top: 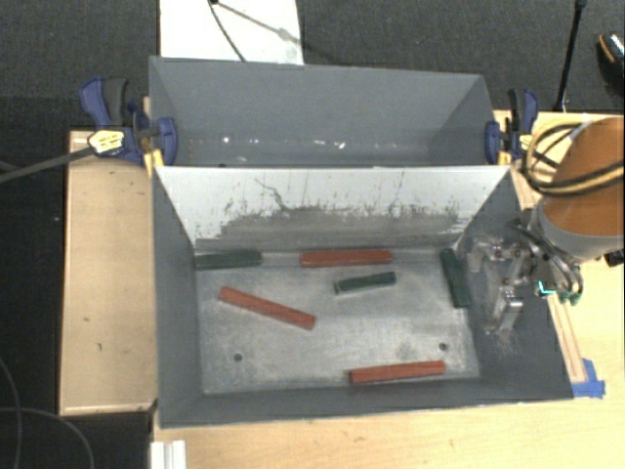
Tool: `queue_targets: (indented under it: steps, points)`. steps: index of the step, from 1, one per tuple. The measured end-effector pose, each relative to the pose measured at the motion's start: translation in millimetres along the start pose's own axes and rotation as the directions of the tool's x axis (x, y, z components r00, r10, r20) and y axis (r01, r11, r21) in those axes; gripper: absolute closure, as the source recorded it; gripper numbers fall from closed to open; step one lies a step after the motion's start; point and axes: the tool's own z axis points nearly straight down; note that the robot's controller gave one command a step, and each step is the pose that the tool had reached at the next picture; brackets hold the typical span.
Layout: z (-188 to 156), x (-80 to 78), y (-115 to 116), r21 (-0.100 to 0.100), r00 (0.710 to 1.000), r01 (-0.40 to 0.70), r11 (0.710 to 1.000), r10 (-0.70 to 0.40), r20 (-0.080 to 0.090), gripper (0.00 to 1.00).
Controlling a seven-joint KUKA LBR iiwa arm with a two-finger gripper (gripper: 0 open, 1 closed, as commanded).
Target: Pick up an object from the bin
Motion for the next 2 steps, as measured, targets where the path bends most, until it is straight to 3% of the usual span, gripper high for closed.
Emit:
queue_targets:
  steps: [1,2]
  points:
    - [44,-57.0,56,0.0,0.994,0.106,0.994,-0.106,0.01,0.0]
    - [81,-47.3,120,-0.003,0.982,-0.187,0.982,0.187,0.004,0.0]
